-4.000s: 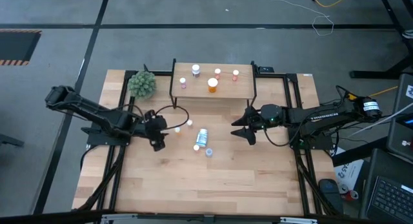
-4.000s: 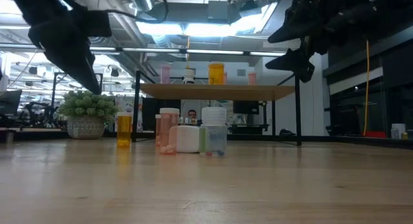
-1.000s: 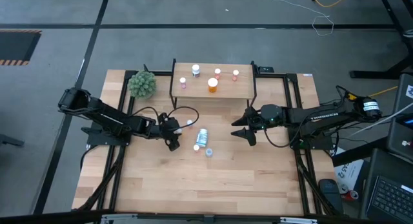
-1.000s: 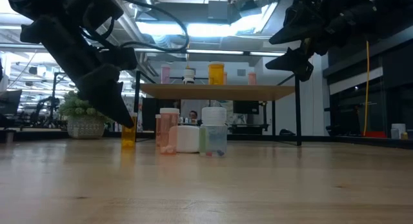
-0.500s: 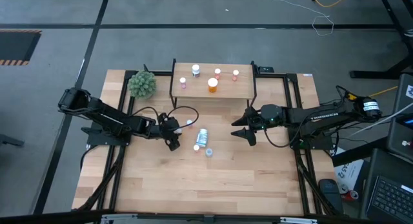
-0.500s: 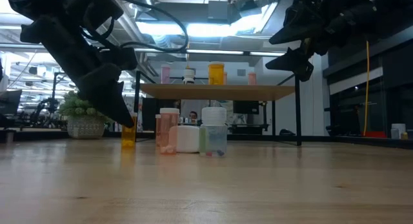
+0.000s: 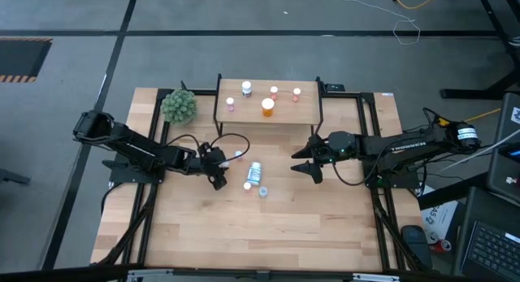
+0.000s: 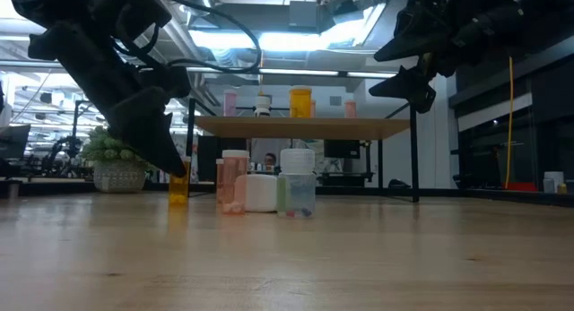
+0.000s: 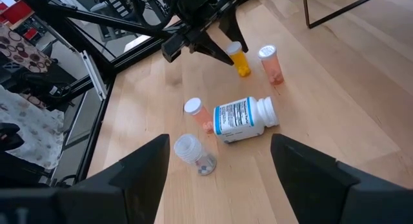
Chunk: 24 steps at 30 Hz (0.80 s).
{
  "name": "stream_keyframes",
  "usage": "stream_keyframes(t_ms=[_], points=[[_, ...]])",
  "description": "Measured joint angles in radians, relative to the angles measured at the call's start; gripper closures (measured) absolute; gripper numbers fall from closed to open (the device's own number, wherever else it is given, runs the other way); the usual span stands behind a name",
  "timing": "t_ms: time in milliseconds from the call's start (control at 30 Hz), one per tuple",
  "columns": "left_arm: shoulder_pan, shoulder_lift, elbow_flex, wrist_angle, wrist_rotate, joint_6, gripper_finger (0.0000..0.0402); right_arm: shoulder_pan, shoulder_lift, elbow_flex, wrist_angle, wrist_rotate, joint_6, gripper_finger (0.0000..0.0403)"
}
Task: Pick and place medicine bottles onto shelf by color
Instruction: Put the small orange pill bottle on the shelf
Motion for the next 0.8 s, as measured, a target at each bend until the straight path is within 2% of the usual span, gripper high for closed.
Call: stream_keyframes(t_ms=[267,500,800], points=[[0.000,-0.001,0.000,0.002,0.011,0.018,0.0294,0.000,0.000,0.000,0.000,-0.002,-0.002,0.0130],[0.000,-0.029,0.008,0.007,0.014,0.026,0.0296,0.000,0.000,0.000,-0.024,-0.002,-0.002,0.0130],[0.001,-0.067,0.064,0.001,-0.018,0.135,0.0297,0.000,0.000,0.000,-0.039,-0.001,0.000,0.0130]])
